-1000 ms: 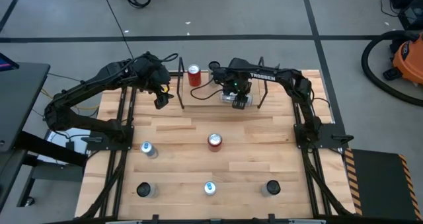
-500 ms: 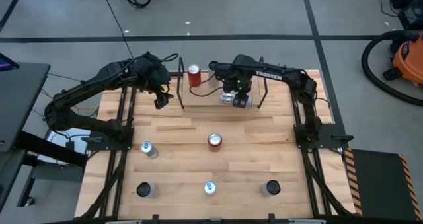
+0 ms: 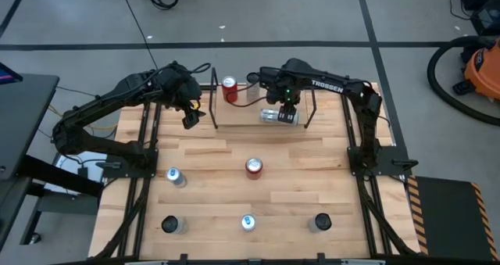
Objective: Place canned beverage on shelf
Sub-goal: Put the white yellow soda can aligned with the other white yellow soda can on the shelf
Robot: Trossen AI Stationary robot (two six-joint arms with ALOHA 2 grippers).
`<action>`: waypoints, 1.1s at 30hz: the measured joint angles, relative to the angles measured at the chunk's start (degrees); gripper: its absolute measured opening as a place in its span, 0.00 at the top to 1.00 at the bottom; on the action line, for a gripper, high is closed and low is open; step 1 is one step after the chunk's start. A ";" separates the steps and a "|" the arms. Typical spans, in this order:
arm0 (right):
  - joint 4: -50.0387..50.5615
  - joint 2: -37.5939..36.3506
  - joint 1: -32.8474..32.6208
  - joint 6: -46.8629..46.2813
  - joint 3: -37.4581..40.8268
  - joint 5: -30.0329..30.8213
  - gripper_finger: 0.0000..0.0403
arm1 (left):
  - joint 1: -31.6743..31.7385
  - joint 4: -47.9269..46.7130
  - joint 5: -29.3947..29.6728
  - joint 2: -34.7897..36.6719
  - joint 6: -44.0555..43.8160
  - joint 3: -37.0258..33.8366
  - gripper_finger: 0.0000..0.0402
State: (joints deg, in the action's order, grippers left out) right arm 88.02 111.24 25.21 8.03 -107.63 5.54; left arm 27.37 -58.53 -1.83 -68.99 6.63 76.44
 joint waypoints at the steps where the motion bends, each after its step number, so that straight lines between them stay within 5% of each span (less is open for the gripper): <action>1: -0.03 0.02 0.00 0.49 0.00 0.09 0.52 | 0.01 0.00 -0.02 0.00 0.00 0.00 0.22; 14: 1.28 0.07 0.00 -0.34 0.26 0.66 0.22 | 0.00 0.00 -0.01 0.00 0.00 0.00 0.22; 21: -4.20 0.21 0.33 0.99 5.45 -4.32 0.08 | 0.01 0.00 -0.02 0.00 0.02 0.00 0.22; 33: -12.96 0.19 0.85 0.57 15.02 1.21 0.04 | 0.01 0.00 -0.02 0.00 0.00 0.00 0.22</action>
State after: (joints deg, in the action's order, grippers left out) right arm 75.05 111.43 26.06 8.59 -92.62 6.75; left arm 27.38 -58.52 -1.85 -68.99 6.63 76.44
